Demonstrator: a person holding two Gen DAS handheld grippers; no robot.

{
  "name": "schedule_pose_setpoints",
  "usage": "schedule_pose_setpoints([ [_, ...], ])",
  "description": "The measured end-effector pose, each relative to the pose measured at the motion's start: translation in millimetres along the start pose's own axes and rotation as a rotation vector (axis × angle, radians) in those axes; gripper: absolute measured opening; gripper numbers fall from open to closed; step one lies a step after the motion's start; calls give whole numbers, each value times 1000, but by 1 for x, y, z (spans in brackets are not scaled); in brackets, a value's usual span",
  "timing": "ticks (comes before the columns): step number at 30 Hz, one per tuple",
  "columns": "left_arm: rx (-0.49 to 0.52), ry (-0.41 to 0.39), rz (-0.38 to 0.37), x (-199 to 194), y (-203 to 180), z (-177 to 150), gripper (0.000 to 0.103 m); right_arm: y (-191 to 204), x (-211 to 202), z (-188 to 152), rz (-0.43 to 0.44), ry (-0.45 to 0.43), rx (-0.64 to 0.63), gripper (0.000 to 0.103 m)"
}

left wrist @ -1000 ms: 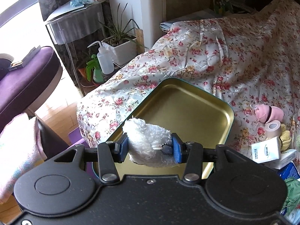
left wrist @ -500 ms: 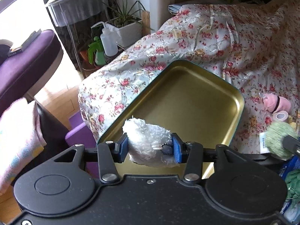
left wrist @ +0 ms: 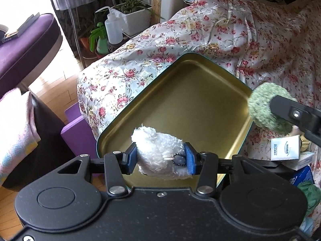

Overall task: Organize soft objects
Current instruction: 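Carry both items over the gold tray and open both grippers to drop them inside, then move both grippers back to the pile and grasp the green-and-white plush toy with the right gripper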

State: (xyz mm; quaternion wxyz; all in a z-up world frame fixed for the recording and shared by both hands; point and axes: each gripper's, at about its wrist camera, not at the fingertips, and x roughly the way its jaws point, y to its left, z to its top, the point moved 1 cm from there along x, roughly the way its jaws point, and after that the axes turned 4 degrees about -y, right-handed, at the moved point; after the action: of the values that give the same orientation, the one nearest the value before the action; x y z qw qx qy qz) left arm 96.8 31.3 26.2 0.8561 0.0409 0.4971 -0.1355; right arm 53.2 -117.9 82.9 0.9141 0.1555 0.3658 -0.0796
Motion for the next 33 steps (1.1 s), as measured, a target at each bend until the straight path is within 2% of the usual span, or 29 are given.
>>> schedule_pose_setpoints([
  [2, -9, -4, -1, -2, 1, 1, 49, 4, 6, 2, 1, 9, 0, 48],
  [8, -26, -18, 2, -5, 4, 4, 62, 11, 18, 6, -10, 16, -5, 50],
  [11, -31, -13, 0, -4, 6, 4, 63, 11, 19, 6, -27, 6, -8, 54],
  [25, -31, -1, -2, -3, 5, 2, 63, 3, 13, -1, -62, 16, -10, 58],
  [33, -22, -6, 7, -3, 4, 1, 63, 1, 9, -6, -85, 6, -24, 66],
])
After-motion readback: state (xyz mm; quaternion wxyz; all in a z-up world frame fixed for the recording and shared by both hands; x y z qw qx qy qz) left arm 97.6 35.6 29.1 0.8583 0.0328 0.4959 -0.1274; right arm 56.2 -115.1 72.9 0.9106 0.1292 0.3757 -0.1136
